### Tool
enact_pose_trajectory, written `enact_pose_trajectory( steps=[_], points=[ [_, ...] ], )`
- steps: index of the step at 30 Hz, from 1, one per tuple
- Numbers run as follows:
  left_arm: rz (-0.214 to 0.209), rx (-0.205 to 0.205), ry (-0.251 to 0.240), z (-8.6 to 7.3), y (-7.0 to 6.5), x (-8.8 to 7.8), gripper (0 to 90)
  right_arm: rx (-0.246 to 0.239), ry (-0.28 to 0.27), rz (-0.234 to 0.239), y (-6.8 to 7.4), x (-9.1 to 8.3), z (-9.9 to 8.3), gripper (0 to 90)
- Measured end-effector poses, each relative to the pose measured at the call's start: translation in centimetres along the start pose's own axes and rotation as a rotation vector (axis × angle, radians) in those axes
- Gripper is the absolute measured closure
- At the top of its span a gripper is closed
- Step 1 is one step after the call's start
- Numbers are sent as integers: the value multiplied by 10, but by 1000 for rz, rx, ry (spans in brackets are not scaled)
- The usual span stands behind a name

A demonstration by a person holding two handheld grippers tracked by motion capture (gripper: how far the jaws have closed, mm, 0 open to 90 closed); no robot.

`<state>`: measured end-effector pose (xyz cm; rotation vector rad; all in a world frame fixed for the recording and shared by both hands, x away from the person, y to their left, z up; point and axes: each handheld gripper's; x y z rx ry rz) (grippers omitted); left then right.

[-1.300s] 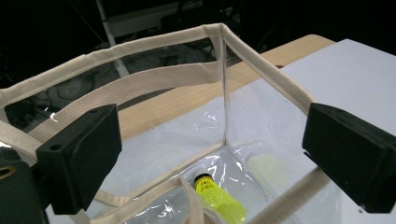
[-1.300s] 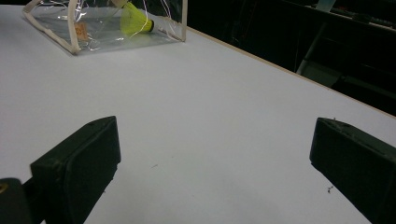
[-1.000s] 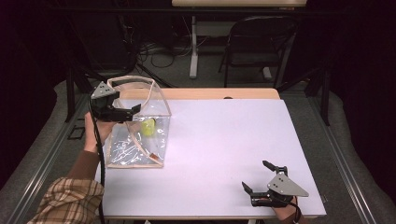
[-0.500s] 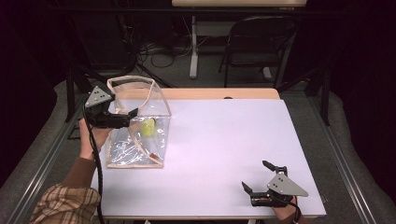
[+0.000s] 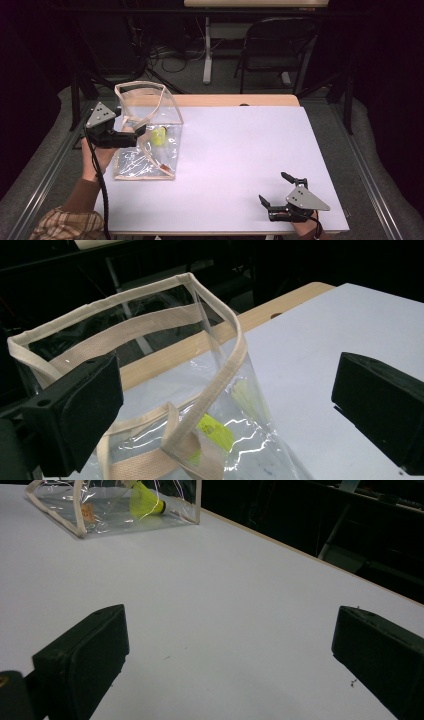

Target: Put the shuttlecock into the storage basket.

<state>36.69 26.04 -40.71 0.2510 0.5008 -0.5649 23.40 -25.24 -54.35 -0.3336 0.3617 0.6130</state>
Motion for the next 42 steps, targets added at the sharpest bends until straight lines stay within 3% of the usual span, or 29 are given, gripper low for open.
enact_pose_trajectory(
  steps=[15, 27, 42],
  points=[
    [1, 1, -25, -20, -16, -8, 0, -1, 1, -1, 0, 0, 0, 13],
    [7, -2, -36, -46, -27, -14, 0, -4, 3, -2, 1, -1, 1, 13],
    [-21, -26, -55, -83, -44, -17, 0, -5, 0, -4, 1, -1, 1, 13]
  ],
)
Point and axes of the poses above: each handheld gripper's, and its own axes: x roughly forward along the jaws, z roughly out of its top, y roughly to its left, and after that the axes turned 9 degrees about y, right-handed
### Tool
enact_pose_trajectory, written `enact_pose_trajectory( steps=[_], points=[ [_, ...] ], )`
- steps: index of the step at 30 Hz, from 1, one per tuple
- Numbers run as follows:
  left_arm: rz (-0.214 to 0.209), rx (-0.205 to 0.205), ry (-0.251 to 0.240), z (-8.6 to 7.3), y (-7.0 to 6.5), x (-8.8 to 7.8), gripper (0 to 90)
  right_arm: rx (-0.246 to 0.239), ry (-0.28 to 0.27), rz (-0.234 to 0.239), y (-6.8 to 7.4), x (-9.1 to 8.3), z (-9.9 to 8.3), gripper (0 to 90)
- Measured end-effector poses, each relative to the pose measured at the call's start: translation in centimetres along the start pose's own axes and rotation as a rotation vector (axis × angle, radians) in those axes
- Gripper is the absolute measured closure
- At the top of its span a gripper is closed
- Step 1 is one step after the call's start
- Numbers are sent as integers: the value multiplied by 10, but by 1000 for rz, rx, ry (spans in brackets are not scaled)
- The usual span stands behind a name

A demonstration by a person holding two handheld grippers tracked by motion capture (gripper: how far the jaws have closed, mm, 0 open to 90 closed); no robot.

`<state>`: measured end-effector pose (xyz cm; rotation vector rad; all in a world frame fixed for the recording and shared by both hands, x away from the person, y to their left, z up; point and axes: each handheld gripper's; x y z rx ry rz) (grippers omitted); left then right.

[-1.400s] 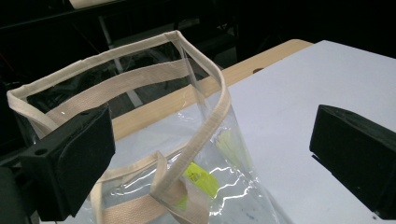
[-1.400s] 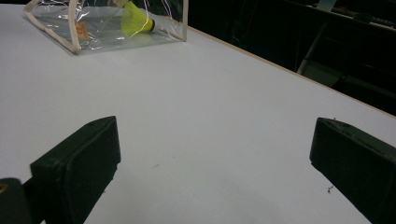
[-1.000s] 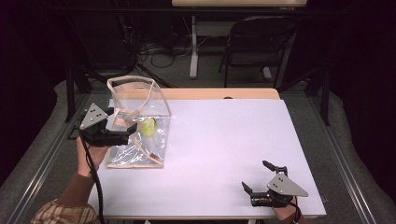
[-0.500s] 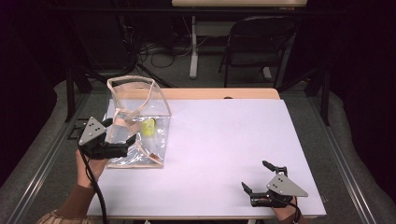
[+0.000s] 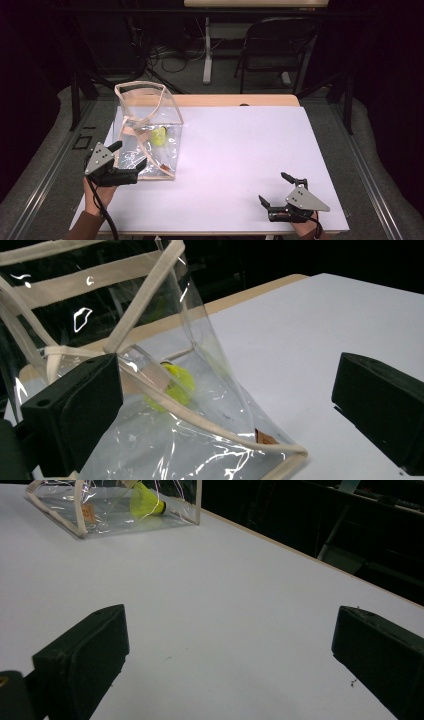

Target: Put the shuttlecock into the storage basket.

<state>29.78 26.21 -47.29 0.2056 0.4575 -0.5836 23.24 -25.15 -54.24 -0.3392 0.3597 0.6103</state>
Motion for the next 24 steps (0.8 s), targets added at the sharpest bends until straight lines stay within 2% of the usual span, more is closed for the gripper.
enact_pose_trajectory(
  steps=[14, 24],
  points=[
    [6, -39, -29, -39, -11, -4, 0, 1, 0, -1, 0, 0, 0, 13],
    [-5, -38, -26, -56, -19, -2, 0, 0, 0, 0, 1, -1, 0, 13]
  ],
)
Point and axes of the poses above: each handheld gripper's, and its own axes: x roughly forward along the jaws, z roughly out of its top, y roughly to its left, and after that the axes turned 9 degrees about y, right-handed
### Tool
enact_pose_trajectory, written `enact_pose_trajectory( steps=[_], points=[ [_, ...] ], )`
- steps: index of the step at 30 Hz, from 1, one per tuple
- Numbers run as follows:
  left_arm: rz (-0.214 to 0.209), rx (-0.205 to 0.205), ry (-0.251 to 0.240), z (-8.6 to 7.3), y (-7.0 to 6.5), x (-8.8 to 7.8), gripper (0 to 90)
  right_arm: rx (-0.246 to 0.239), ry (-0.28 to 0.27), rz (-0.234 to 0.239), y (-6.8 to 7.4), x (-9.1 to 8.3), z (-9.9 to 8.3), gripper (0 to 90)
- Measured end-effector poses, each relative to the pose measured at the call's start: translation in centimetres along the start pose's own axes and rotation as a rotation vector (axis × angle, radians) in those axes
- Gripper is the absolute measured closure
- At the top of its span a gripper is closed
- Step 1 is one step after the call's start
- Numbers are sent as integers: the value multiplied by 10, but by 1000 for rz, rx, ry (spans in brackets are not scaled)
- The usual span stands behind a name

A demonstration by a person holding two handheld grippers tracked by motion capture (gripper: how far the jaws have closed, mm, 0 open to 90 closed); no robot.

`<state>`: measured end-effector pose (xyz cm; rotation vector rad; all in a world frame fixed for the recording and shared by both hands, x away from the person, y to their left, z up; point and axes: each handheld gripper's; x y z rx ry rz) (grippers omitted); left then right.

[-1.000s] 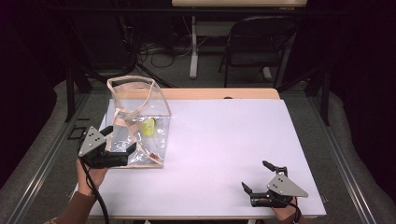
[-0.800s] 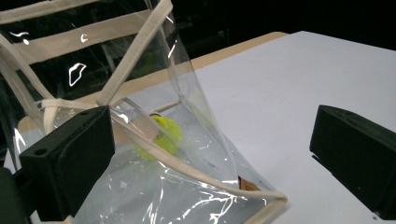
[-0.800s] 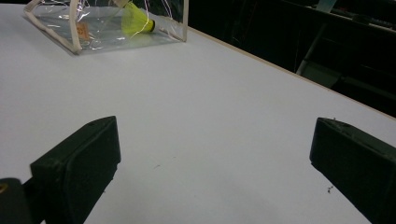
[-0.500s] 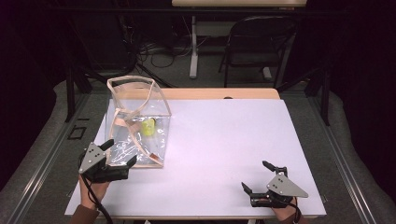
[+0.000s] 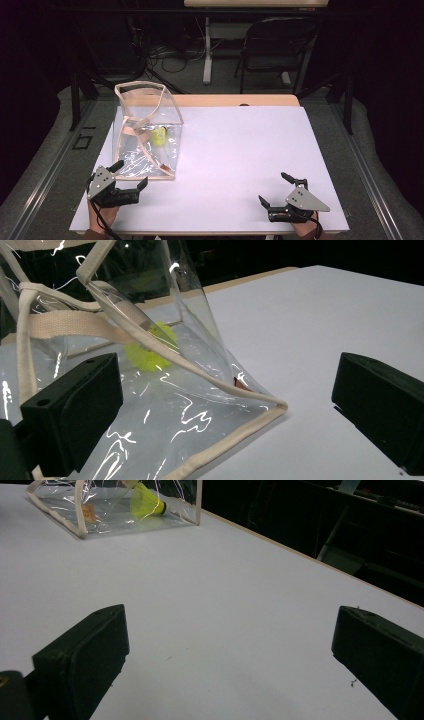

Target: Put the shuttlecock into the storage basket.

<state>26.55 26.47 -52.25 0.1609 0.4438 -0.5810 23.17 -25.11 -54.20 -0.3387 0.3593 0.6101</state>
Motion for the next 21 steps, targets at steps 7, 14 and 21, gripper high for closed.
enact_pose_trajectory(
  steps=[7, 14, 21],
  points=[
    [-5, 2, -2, -11, -6, 1, 0, -2, 3, 4, 0, 0, 0, 13],
    [-15, 26, 2, -22, -14, 3, 0, -1, 6, 5, 0, 1, -1, 13],
    [-23, 31, 11, -23, -14, 8, 0, 1, 6, 6, -1, 1, -2, 12]
  ],
)
Point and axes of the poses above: each handheld gripper's, and its own axes: x roughly forward along the jaws, z roughly out of its top, y roughly to its left, and after that the axes turned 9 degrees about y, right-handed
